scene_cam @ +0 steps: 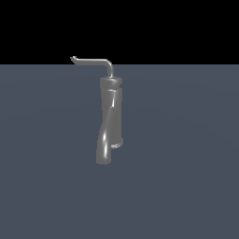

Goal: Turn on the faucet by rotating a designated handle.

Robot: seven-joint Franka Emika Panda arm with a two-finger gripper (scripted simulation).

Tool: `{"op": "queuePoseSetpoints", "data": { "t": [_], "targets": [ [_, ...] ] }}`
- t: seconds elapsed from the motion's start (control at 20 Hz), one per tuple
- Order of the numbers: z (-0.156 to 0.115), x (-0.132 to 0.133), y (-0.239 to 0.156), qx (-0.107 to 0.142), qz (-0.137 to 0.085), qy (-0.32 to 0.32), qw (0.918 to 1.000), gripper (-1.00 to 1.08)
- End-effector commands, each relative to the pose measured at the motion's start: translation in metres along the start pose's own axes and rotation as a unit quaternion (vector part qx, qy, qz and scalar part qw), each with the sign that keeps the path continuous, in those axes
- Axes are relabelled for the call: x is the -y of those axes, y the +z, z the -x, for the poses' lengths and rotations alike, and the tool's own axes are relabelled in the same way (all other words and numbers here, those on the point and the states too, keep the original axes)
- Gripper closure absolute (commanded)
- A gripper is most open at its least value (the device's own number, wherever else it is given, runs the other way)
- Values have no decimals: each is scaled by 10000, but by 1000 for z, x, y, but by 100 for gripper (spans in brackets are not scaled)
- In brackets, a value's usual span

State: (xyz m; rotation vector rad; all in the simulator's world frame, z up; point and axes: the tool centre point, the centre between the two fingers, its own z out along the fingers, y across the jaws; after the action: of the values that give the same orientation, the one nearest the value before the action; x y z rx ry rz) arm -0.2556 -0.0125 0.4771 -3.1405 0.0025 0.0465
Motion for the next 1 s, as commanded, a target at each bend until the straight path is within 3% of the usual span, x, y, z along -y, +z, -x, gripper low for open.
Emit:
{"op": "queuePoseSetpoints", "data": {
  "t": [0.0,0.5,0.95],
  "targets": [
    [0,0,0,0,0,0,10000,108],
    [-4,-5,2,-43,13,-202,9998,108],
    [-11,-3,3,-43,-16,-16,10000,108]
  ]
}}
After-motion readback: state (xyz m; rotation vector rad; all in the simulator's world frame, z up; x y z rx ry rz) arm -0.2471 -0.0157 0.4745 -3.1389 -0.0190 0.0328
